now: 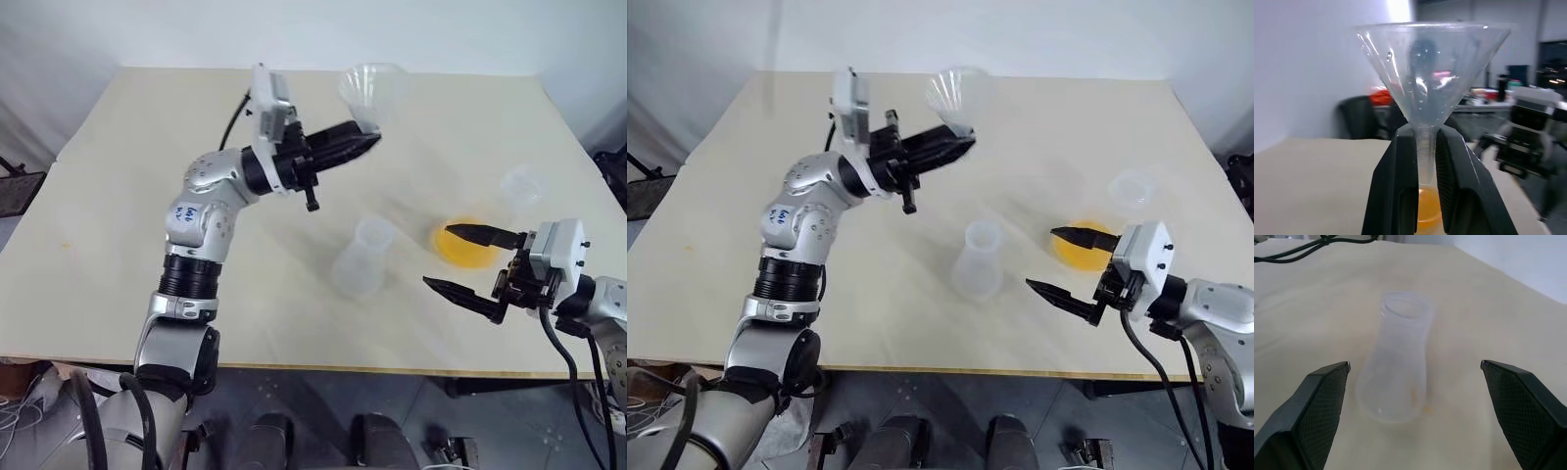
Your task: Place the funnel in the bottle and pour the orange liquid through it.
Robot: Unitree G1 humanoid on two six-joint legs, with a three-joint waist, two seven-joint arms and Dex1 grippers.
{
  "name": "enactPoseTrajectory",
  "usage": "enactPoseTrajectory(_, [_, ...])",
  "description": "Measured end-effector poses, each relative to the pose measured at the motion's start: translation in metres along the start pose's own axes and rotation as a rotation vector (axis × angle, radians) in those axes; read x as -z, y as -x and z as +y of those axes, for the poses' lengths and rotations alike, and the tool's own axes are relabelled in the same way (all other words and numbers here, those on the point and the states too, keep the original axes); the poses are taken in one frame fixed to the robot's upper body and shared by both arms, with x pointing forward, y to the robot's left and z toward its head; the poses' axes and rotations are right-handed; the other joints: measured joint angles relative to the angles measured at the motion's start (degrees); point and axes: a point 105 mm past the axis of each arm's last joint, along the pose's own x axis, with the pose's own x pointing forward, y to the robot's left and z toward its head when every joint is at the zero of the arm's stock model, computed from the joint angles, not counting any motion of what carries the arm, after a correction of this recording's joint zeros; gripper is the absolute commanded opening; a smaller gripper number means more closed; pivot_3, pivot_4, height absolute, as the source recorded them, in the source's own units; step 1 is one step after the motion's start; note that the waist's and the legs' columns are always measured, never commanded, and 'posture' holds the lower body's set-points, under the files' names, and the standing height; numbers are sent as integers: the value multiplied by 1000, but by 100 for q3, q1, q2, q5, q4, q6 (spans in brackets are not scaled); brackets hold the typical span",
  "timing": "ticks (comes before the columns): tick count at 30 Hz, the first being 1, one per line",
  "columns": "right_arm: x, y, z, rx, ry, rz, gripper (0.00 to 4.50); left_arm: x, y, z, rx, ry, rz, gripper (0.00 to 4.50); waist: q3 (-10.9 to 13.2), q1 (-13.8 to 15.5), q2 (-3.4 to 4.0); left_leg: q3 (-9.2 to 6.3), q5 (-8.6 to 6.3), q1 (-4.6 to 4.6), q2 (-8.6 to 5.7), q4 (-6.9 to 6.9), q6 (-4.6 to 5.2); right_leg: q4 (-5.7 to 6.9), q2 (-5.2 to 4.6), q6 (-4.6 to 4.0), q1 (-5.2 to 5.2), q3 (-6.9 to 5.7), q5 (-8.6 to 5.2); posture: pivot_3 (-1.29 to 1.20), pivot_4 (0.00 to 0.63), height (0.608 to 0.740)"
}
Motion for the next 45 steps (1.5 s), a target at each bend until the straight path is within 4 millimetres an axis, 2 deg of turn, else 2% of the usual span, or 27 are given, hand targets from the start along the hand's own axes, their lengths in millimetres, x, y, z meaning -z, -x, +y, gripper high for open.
enactPoseTrajectory(4, [1,3,4,29,-2,4,4500,15,-6,-7,50,21,44,187,0,25,0,-1,0,0,0,2,1,-1,-2,0,0,3,0,0,150,740])
enactPoseTrajectory(13, [2,6,16,55,-14,13,4500,56,1,-17,63,79,137,187,0,31,0,-5,1,-1,0,1,2,-2,-1,0,1,2,0,0,150,740])
enactPoseTrajectory(23, [4,6,18,65,-23,20,4500,68,2,-18,74,74,187,187,0,31,0,-5,1,-1,0,1,2,-2,-1,0,2,2,0,0,150,740])
enactPoseTrajectory(37, [5,7,20,67,-29,28,4500,67,0,-16,107,54,216,187,0,30,0,-5,1,0,0,1,2,-2,-1,0,3,2,0,0,150,740])
enactPoseTrajectory(38, [6,7,20,67,-28,28,4500,67,0,-16,107,54,217,747,0,30,0,-5,1,0,0,1,2,-2,-1,0,3,2,0,0,150,740])
enactPoseTrajectory(40, [6,7,20,68,-26,29,4500,67,0,-16,109,54,218,1114,0,31,0,-5,1,0,0,1,2,-2,-1,0,3,1,0,0,150,740])
enactPoseTrajectory(45, [5,7,18,68,-16,22,4500,67,2,-17,123,63,222,2613,0,29,0,-4,1,0,-1,1,2,-2,-1,0,3,2,0,0,150,740])
